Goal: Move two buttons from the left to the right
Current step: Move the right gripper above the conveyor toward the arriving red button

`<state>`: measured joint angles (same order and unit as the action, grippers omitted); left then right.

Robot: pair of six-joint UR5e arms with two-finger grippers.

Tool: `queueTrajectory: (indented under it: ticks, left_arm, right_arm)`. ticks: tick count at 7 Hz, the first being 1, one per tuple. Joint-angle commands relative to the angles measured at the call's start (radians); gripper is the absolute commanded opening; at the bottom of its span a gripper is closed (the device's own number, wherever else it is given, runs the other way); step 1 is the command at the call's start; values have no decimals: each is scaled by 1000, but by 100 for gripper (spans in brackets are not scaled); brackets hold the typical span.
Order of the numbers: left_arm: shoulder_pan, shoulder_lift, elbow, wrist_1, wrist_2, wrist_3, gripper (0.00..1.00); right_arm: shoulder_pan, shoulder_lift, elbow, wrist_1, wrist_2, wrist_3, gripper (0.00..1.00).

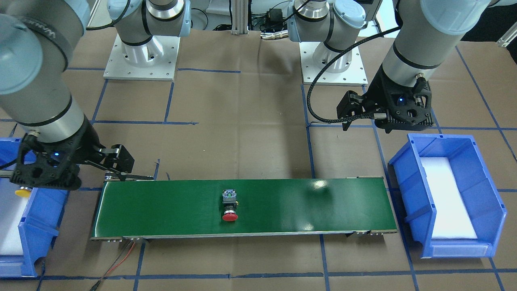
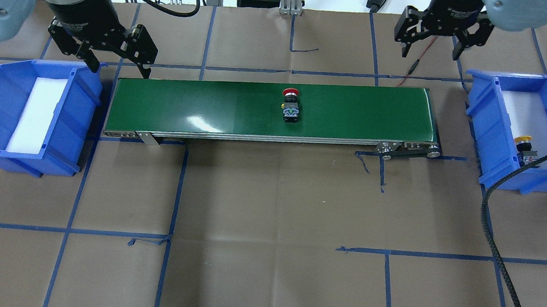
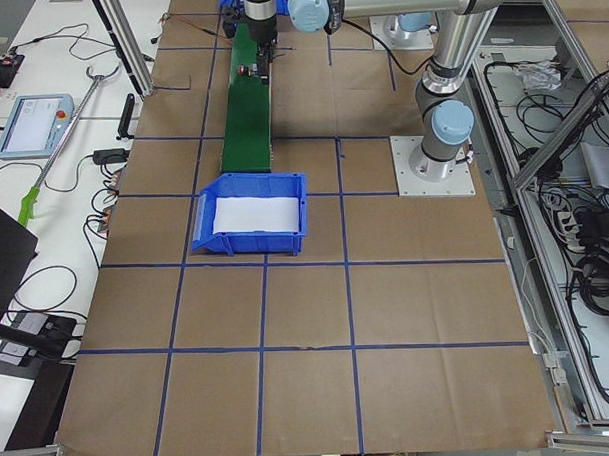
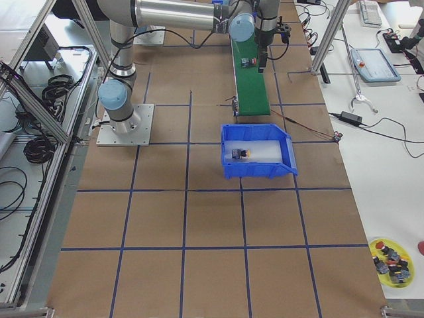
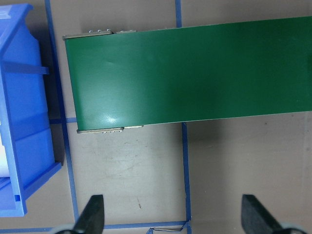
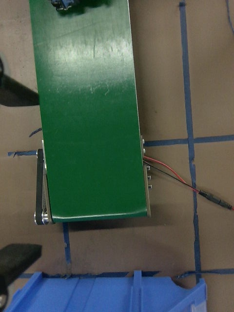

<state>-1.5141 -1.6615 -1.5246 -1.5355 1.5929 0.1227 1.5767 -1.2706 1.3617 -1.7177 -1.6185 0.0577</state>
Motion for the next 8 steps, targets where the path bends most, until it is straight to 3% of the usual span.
queueTrajectory:
  ticks: [1, 8]
  left_arm:
    - [0, 0, 1, 0, -1, 0, 100]
    - [0, -1, 4, 0, -1, 0, 100]
  right_arm:
    - [25, 11, -1, -2, -4, 13, 99]
    - [16, 62, 1, -16, -7, 10, 99]
